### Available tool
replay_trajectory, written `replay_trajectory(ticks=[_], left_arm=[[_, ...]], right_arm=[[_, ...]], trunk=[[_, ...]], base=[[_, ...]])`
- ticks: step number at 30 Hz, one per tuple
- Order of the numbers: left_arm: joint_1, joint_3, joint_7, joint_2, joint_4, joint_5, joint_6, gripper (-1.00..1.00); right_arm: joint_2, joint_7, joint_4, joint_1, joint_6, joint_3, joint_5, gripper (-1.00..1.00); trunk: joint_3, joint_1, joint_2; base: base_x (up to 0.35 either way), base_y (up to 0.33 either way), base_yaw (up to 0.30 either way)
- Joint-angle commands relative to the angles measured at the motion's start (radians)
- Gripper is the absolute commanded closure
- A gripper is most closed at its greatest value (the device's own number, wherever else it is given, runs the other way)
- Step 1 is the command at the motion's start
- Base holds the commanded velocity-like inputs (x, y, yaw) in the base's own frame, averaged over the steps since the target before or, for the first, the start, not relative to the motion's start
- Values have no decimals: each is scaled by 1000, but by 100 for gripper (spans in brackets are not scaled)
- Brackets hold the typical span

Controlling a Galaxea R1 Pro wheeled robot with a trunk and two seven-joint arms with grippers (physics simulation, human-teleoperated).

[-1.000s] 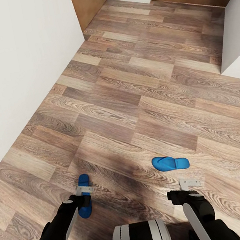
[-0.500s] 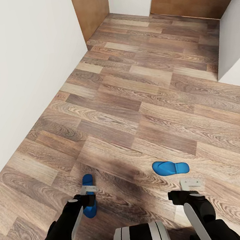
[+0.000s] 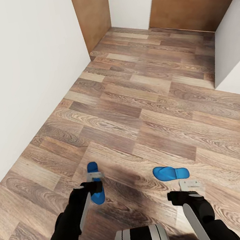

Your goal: In the bedroom, move the book from the bed onto either nightstand, and place the two sandals side by side next to the bed.

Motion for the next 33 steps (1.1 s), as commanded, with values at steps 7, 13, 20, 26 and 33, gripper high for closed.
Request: replay_trajectory(ticks=[7, 13, 20, 26, 33], left_arm=[[116, -5, 0, -15, -335, -11, 161, 100], [124, -13, 0, -33, -355, -10, 177, 100], [124, -11, 0, -32, -358, -10, 177, 100], [124, -17, 1, -33, -352, -9, 177, 100], [124, -18, -1, -27, -356, -12, 229, 100]], right_arm=[[-2, -6, 4, 0, 2, 0, -12, -100], [1, -10, -5, 0, 12, -8, -12, -100], [4, -17, 36, 0, 3, -6, -2, -100], [3, -10, 11, 0, 27, -10, -12, -100], [5, -1, 4, 0, 51, -7, -28, -100]], trunk=[[27, -3, 1], [50, -6, 3], [77, -9, 5], [100, -12, 6], [127, -15, 8]], base=[[0, 0, 0], [0, 0, 0], [0, 0, 0], [0, 0, 0], [0, 0, 0]])
